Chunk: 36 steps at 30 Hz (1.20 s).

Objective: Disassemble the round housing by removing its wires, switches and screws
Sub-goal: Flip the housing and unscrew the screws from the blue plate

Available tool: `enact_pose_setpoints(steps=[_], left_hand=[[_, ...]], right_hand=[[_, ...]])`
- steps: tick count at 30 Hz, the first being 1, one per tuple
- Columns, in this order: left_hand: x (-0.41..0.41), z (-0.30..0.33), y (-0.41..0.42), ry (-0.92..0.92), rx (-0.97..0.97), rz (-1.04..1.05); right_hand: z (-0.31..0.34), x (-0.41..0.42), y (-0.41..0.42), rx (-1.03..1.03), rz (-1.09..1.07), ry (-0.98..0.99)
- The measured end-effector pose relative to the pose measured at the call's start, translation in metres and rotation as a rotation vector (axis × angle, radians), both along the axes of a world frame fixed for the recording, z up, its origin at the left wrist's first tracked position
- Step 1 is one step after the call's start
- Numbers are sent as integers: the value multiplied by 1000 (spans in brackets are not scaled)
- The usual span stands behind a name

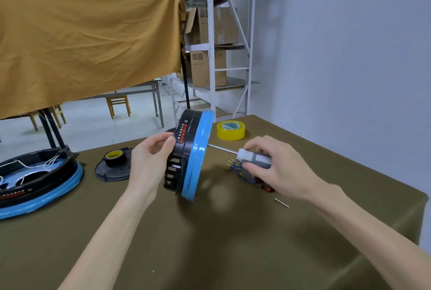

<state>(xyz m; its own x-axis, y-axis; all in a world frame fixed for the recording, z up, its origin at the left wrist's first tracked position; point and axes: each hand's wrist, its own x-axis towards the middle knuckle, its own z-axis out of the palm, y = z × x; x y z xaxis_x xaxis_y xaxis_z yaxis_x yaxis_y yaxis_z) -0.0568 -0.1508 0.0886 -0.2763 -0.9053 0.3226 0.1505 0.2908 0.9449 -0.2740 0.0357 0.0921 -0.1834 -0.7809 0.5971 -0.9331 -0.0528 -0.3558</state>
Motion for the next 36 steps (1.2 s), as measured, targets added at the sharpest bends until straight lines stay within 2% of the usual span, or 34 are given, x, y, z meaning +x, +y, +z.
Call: enact_pose_setpoints(steps=[4, 6, 11, 16, 21, 29, 36], left_hand=[[10, -1, -8, 42, 54, 20], [14, -1, -12, 68, 80, 15], [23, -2, -16, 86, 93, 22], [24, -2, -14, 78, 62, 25], [22, -2, -12, 70, 37, 19], [24, -1, -12, 47, 22, 35], [25, -1, -12, 52, 43, 44]], right_hand=[[21, 6, -16, 104, -71, 97], [27, 7, -22, 174, -35, 141], [33, 3, -31, 139, -10, 283], [36, -4, -42, 122, -69, 256], [36, -8, -41, 155, -22, 315], [31, -2, -41, 109, -82, 349], [33, -5, -38, 121, -25, 420]])
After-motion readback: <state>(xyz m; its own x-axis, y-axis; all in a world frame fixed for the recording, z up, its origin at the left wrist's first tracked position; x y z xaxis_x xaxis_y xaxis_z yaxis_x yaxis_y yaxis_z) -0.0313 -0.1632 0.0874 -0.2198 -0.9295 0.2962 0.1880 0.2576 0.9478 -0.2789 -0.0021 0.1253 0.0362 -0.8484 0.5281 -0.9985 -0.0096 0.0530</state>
